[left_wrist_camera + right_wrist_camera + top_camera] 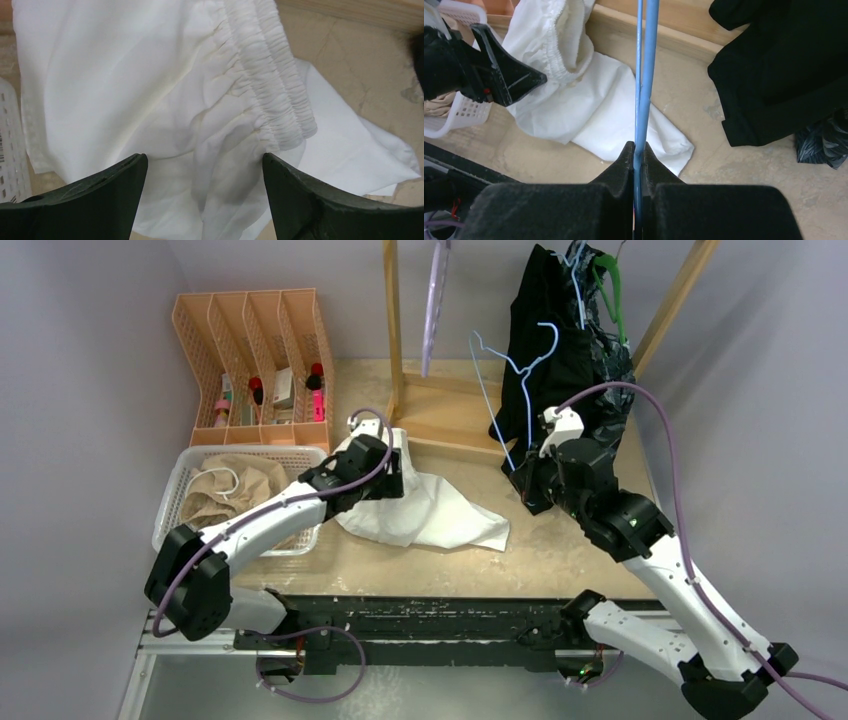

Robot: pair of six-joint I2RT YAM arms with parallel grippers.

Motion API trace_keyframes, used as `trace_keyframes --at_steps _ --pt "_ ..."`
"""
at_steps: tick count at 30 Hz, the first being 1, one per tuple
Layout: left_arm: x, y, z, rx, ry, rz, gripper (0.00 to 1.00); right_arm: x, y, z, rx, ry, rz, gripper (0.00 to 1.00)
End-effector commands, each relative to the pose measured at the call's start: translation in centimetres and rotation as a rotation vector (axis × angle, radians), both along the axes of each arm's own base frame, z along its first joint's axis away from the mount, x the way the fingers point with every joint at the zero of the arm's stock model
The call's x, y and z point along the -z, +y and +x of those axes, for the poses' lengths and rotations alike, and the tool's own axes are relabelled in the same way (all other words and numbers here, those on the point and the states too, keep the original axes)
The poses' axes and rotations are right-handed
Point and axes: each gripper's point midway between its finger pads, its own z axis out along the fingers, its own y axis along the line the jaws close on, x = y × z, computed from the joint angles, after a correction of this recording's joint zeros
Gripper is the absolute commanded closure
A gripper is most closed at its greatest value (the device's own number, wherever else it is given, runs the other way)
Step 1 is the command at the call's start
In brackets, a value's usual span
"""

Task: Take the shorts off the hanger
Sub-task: Place the hanger on the clothes rod.

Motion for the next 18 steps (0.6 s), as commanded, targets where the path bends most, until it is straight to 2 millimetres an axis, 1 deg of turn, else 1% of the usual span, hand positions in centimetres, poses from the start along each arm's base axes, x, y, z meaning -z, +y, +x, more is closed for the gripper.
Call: trace_keyframes --at_steps 1,2,4,6,9,10,12,14,15,17,18 --pt "0.8 -0.1 -1.0 -0.016 0.01 0.03 0.15 -3.2 -0.4 0.9 0.037 -0.097 0.042 1.0" --pt "1.3 -0.3 -1.3 -0.011 0.014 0.051 0.14 -3.2 -0.2 0.8 0.026 -0.096 0.046 1.0" --pt "2.6 -1.3 -2.2 0.023 0.032 0.087 0.14 -3.2 0.0 0.9 0.02 -0.096 0.052 1.0" --pt "4.1 -1.7 -3.0 0.033 0.053 0.148 0.18 -3.2 0.1 0.9 0.022 -0.096 0.053 1.0" --pt "6.0 -2.0 -4.1 0.032 0.091 0.171 0.39 -4.0 -0.4 1.5 0.059 -0.125 0.057 1.0" --pt "6.4 -2.5 -4.5 0.05 0.105 0.148 0.43 -4.5 -0.8 1.8 0.083 -0.148 0.053 1.0" --pt "7.2 -3.1 -5.1 0.072 0.119 0.121 0.47 -5.1 -1.2 2.0 0.103 -0.17 0.049 1.0" --pt "7.7 -3.5 -5.6 0.086 0.125 0.104 0.69 -5.4 -1.2 2.0 0.103 -0.174 0.052 1.0" --pt "7.9 -3.9 -5.9 0.104 0.132 0.09 0.76 -5.5 -1.2 2.0 0.105 -0.175 0.052 1.0" --pt "7.9 -5.1 -6.8 0.154 0.14 0.06 1.0 -5.5 -1.4 2.1 0.112 -0.177 0.049 1.0" --pt "7.8 -5.8 -7.4 0.185 0.133 0.056 1.0 -5.6 -1.5 2.2 0.121 -0.181 0.048 1.0"
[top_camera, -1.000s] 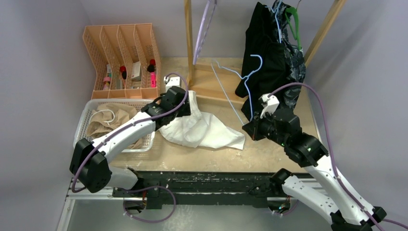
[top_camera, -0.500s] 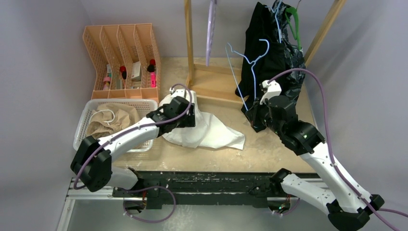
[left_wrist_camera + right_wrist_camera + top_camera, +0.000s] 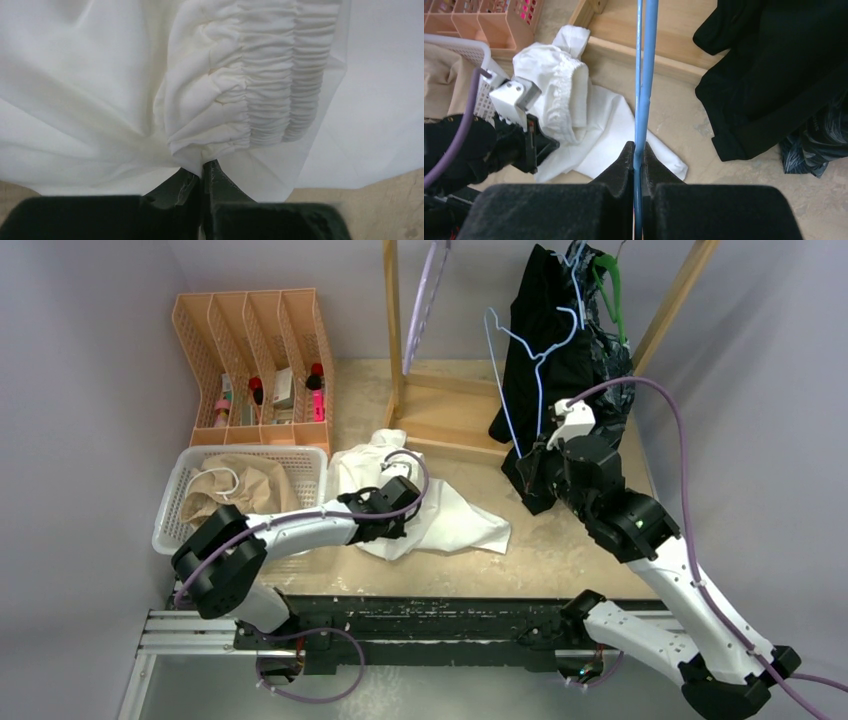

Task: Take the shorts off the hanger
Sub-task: Place the hanger on the clothes rod.

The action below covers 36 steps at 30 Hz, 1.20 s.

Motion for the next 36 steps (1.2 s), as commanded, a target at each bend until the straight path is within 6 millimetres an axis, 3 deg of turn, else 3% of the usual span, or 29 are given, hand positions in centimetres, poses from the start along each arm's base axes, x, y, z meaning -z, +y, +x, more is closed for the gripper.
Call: trace_keyframes --at_steps 1,8,11,12,14,16,28,36 --pt "-1.1 -4.1 -1.7 0.104 -0.019 -0.11 1.0 -3.8 -0.7 1.2 0.062 -0.12 0.04 1.0" --pt "-4.5 -5.8 -5.8 0.224 -0.12 -0.032 1.0 -4.7 -0.1 2.7 0.051 -0.131 -0.009 1.0" --pt "-6.0 -5.2 -5.7 0.193 -0.17 -0.047 0.98 -4.4 -0.3 3.7 0.104 -0.09 -0.04 1.0" --pt "-6.7 -4.9 -5.4 0.174 -0.194 -0.049 0.88 -4.3 -0.1 4.1 0.105 -0.078 -0.055 1.0" --pt "-7.9 -4.4 -4.9 0.151 -0.232 -0.054 0.59 -4.8 0.5 5.0 0.1 -0.068 -0.071 1.0" --pt "-9.0 -4.2 -4.5 0.144 -0.265 -0.063 0.46 -5.0 0.9 5.8 0.098 -0.055 -0.098 1.0" --pt "-13.2 -2.7 -2.7 0.021 -0.406 -0.103 0.19 -8.3 2.0 10.1 0.129 -0.102 -0.202 1.0" --pt "-13.0 -2.1 -2.4 -0.016 -0.413 -0.083 0.16 -9.7 3.0 11.7 0.074 -0.088 -0.232 1.0"
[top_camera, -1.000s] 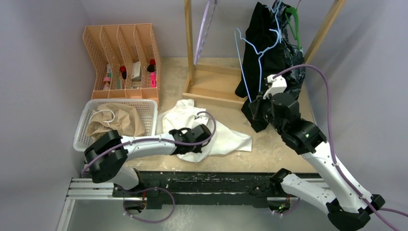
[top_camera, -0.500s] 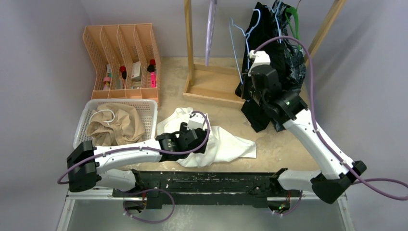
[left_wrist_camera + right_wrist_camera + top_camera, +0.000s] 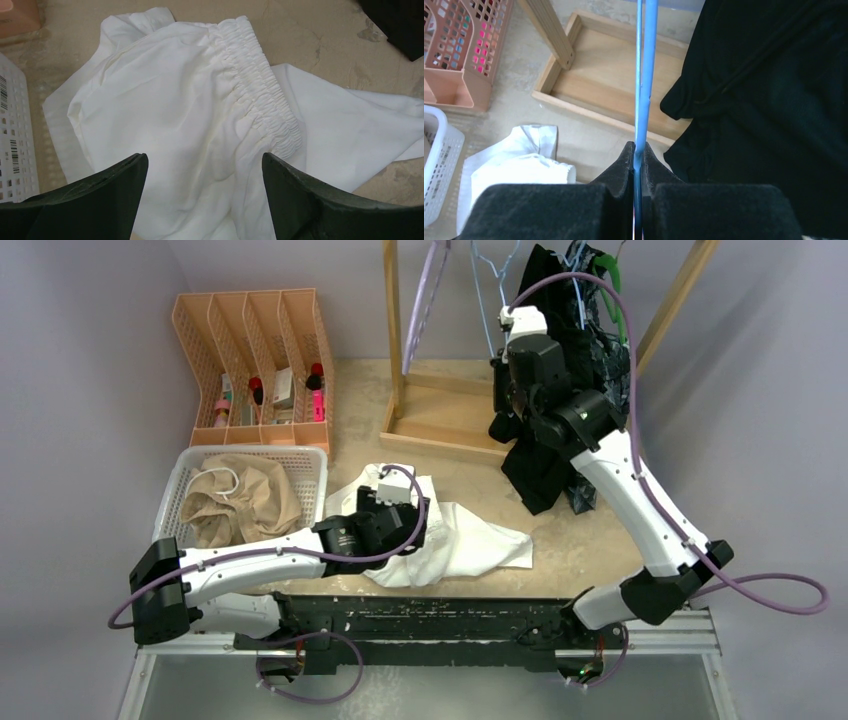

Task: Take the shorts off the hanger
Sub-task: Place the hanger on the clothes rod.

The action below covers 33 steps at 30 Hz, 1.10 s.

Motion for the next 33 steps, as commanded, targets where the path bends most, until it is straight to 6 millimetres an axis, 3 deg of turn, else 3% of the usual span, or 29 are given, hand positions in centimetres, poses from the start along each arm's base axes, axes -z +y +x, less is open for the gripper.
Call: trace_keyframes --at_steps 1,11,19,33 --pt "-2.0 -0.1 0.9 -0.052 -0.044 -0.043 0.16 -2.7 0.1 0.6 -0.039 -0.034 0.006 1.0" --pt "-2.1 0.0 0.9 -0.045 -0.045 -0.03 0.15 -3.1 1.2 3.4 -0.08 0.013 0.002 1.0" --pt "-2.7 0.7 0.9 -0.06 -0.066 -0.041 0.13 -4.1 0.8 5.0 -0.086 0.001 -0.001 1.0" --pt "-2.6 0.7 0.8 -0.055 -0.06 -0.036 0.13 -1.1 1.8 6.5 -0.108 0.072 -0.009 0.96"
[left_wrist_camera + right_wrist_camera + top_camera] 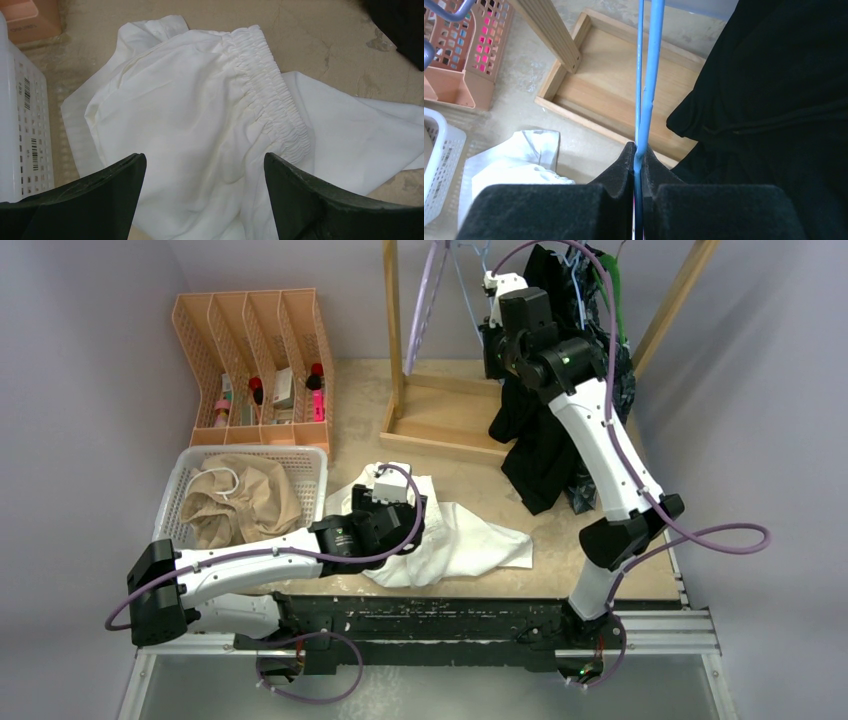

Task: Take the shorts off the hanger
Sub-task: Place the hanger on the clothes rod.

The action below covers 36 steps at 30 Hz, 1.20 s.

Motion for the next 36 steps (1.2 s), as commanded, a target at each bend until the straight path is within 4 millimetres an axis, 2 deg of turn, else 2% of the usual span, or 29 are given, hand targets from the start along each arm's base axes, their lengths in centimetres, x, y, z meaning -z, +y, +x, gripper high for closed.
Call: trace_keyframes --at_steps 1,10,18,25,27,31,33,34,35,36 --pt "-1.9 -0.1 0.5 -0.022 -0.036 -0.046 0.13 -0.7 0.0 0.0 -0.008 -0.021 0.009 0.96" --pt "-1.9 0.2 0.5 -0.032 -0.039 -0.035 0.14 -1.8 -1.2 -0.1 0.051 -0.055 0.0 0.92" --pt "-1.7 -0.3 0.6 -0.025 -0.031 -0.035 0.14 -0.7 -0.8 0.8 0.046 -0.026 -0.022 0.89" --pt "-1.9 -0.1 0.5 -0.022 -0.032 -0.035 0.15 -1.6 -0.6 0.6 0.035 -0.053 0.0 0.69" --pt "-1.9 0.0 0.5 -0.028 -0.034 -0.034 0.15 -2.1 0.0 0.1 -0.001 -0.062 0.032 0.64" --pt "-2.1 0.5 0.6 -0.05 -0.04 -0.023 0.14 -3.4 1.5 -1.9 -0.112 -0.091 0.123 0.55" --pt "-2.3 0.9 0.7 -0.065 -0.047 -0.022 0.14 -3.0 2.2 -3.4 -0.168 -0.076 0.167 0.47" --pt "-2.4 1.0 0.7 -0.071 -0.05 -0.023 0.14 -3.4 2.5 -4.2 -0.195 -0.084 0.199 0.45" --pt "-2.6 1.0 0.7 -0.077 -0.053 -0.025 0.14 -3.7 2.5 -4.8 -0.209 -0.098 0.216 0.4" --pt "-2.7 1.1 0.8 -0.085 -0.056 -0.026 0.14 -3.0 2.3 -5.3 -0.205 -0.096 0.221 0.19"
